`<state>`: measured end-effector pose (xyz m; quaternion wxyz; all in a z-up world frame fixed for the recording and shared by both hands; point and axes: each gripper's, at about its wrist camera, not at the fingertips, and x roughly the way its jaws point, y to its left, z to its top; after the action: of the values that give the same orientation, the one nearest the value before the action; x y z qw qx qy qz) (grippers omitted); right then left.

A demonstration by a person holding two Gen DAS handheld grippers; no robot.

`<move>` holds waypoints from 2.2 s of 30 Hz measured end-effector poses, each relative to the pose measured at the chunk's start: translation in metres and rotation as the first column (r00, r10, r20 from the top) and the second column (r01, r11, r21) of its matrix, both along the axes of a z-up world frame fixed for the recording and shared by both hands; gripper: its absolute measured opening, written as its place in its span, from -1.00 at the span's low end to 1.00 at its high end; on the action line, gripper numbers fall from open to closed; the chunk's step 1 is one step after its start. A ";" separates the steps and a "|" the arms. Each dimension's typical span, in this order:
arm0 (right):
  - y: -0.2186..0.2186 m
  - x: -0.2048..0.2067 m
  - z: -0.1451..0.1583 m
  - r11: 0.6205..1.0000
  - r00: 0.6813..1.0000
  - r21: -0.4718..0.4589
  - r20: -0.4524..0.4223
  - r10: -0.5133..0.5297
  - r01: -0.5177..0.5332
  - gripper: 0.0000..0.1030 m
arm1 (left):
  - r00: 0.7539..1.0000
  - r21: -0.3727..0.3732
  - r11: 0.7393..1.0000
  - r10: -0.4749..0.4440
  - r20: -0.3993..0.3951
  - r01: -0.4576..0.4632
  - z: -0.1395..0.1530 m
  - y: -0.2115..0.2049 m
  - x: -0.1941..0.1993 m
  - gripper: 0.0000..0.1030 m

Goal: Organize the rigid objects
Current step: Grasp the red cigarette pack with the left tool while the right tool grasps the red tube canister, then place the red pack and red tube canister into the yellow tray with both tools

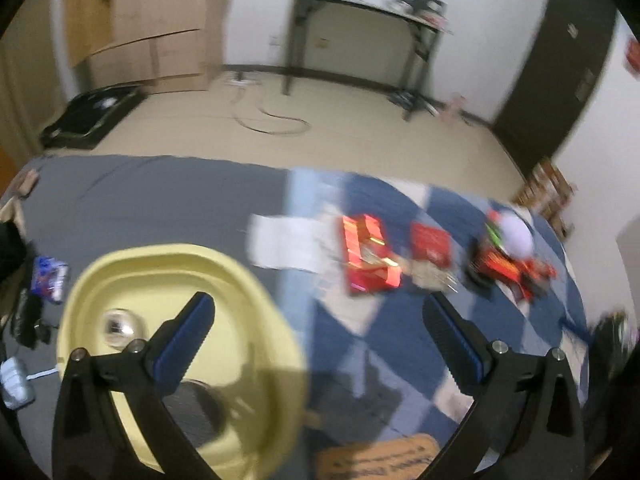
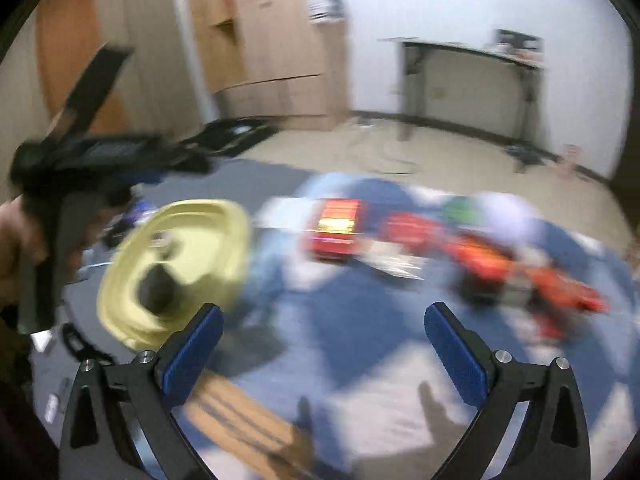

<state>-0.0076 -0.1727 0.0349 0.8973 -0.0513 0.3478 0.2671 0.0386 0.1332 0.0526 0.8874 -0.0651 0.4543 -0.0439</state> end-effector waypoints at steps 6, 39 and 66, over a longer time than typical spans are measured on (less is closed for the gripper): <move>-0.114 0.025 0.011 0.970 0.970 0.043 -0.057 -0.236 0.238 0.99 | 0.997 0.031 0.997 -0.071 -0.035 0.073 -0.016 -0.047 0.010 1.00; -0.121 0.135 -0.064 0.920 0.926 0.121 -0.122 -0.358 0.372 0.58 | 0.996 -0.010 0.999 0.047 -0.075 -0.048 -0.107 -0.056 0.107 0.50; -0.139 0.100 -0.040 0.921 0.932 0.145 -0.068 -0.356 0.363 0.56 | 0.999 0.047 0.998 0.045 -0.002 -0.045 -0.050 -0.031 0.070 0.13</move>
<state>0.0928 -0.3114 -0.0055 0.9251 0.0887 0.3475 0.1252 0.1082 0.1023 0.0029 0.8887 -0.0546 0.4551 -0.0133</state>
